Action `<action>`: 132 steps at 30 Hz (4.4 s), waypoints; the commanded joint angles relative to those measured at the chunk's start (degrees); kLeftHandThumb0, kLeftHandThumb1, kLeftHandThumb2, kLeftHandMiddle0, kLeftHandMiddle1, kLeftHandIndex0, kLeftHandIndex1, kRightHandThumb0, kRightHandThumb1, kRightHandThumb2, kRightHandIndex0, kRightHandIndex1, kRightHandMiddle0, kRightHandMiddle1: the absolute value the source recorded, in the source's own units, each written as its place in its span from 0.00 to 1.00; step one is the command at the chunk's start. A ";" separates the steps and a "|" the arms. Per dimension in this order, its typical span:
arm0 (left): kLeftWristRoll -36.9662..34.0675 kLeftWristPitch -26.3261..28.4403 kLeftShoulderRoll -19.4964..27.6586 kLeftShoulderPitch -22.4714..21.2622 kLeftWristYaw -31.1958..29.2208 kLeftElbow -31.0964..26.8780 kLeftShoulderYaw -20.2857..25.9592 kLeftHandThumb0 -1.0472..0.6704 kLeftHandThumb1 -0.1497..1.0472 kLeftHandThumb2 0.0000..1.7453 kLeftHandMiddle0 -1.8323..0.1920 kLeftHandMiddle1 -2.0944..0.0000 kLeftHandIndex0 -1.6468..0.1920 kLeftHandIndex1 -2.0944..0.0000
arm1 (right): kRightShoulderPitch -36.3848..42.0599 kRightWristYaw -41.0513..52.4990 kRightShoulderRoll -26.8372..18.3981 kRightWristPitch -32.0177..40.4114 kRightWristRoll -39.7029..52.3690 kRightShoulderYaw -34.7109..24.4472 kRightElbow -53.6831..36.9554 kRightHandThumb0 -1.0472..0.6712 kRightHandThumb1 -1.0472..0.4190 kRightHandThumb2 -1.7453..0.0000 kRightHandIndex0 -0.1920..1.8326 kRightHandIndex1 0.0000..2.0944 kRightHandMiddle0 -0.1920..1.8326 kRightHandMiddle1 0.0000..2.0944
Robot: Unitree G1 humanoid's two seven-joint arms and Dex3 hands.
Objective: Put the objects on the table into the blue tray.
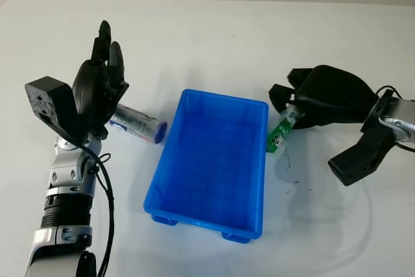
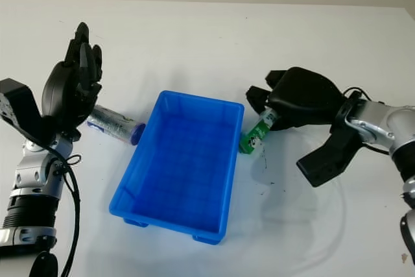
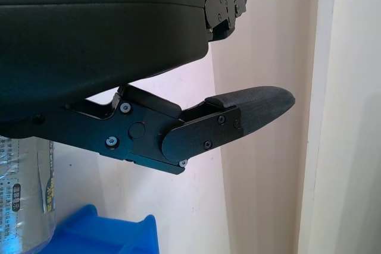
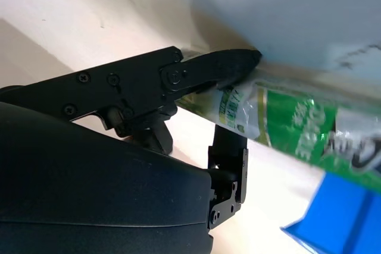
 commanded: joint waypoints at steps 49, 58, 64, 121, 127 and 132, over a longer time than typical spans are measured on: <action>0.46 0.33 -0.27 1.02 0.68 -2.21 -0.14 0.18 1.00 0.40 1.00 1.00 1.00 1.00 | 0.33 0.46 4.04 3.52 15.13 -8.25 -21.81 0.31 0.00 0.93 0.57 1.00 0.48 1.00; 0.09 0.29 -0.43 1.20 0.53 -2.25 0.07 0.18 1.00 0.40 1.00 1.00 1.00 1.00 | 1.55 4.61 3.96 -2.83 14.65 -8.84 -23.81 0.27 0.00 0.88 0.48 1.00 0.39 1.00; 0.01 0.12 -0.43 1.22 0.50 -2.03 0.17 0.18 1.00 0.40 1.00 1.00 1.00 1.00 | 1.04 17.39 1.84 -4.77 17.32 -9.29 -25.53 0.22 0.00 0.88 0.12 0.60 0.06 0.63; 0.05 1.87 0.65 0.76 -0.06 -3.24 0.37 0.18 1.00 0.40 1.00 1.00 1.00 1.00 | 21.70 33.85 35.32 48.93 77.50 -42.03 -30.55 0.17 0.00 0.56 0.00 0.00 0.00 0.00; 0.25 2.20 5.16 1.13 -2.29 -7.93 1.31 0.19 1.00 0.38 1.00 1.00 1.00 1.00 | 21.85 34.37 35.71 48.73 77.96 -42.35 -31.40 0.17 0.00 0.57 0.00 0.00 0.00 0.00; 2.79 2.85 15.05 -1.24 -8.01 -9.96 1.39 0.23 1.00 0.29 0.98 0.98 0.97 0.98 | 22.01 35.10 35.48 49.01 78.05 -42.45 -31.81 0.18 0.00 0.57 0.00 0.00 0.00 0.00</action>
